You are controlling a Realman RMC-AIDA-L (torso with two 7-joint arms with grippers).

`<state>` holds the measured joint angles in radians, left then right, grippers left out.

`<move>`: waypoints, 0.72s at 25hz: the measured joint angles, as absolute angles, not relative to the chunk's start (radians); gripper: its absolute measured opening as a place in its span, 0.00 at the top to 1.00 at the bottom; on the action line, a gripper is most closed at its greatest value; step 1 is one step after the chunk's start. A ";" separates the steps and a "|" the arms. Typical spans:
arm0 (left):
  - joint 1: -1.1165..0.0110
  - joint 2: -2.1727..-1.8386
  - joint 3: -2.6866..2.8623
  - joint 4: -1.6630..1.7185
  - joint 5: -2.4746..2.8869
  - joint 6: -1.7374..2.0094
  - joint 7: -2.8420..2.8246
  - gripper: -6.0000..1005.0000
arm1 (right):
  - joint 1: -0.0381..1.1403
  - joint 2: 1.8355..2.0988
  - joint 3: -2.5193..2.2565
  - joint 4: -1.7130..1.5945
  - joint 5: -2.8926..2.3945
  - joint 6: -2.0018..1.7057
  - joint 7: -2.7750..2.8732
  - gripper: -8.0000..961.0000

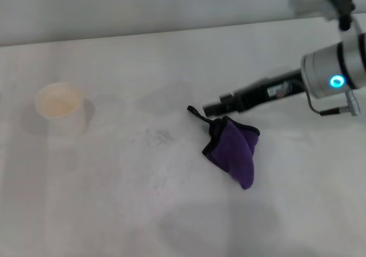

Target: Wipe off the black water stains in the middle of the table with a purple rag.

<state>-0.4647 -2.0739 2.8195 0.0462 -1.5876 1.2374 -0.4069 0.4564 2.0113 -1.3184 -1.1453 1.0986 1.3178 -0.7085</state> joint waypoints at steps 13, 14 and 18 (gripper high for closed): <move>-0.459 -2.077 2.825 0.060 -1.581 1.233 -0.507 0.16 | 0.379 2.014 -0.821 -0.649 1.791 1.275 -1.572 0.10; -0.459 -2.078 2.825 0.060 -1.580 1.231 -0.514 0.16 | 0.373 2.015 -0.808 -0.592 1.859 1.268 -1.689 0.10; -0.461 -2.079 2.825 0.060 -1.580 1.198 -0.515 0.16 | 0.369 2.017 -0.782 -0.292 2.180 1.277 -2.192 0.10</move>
<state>-0.4613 -2.0786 2.8252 0.0602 -1.5801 1.1982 -0.5154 0.3693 2.0172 -0.7823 -0.2920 2.1805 1.2767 -2.1920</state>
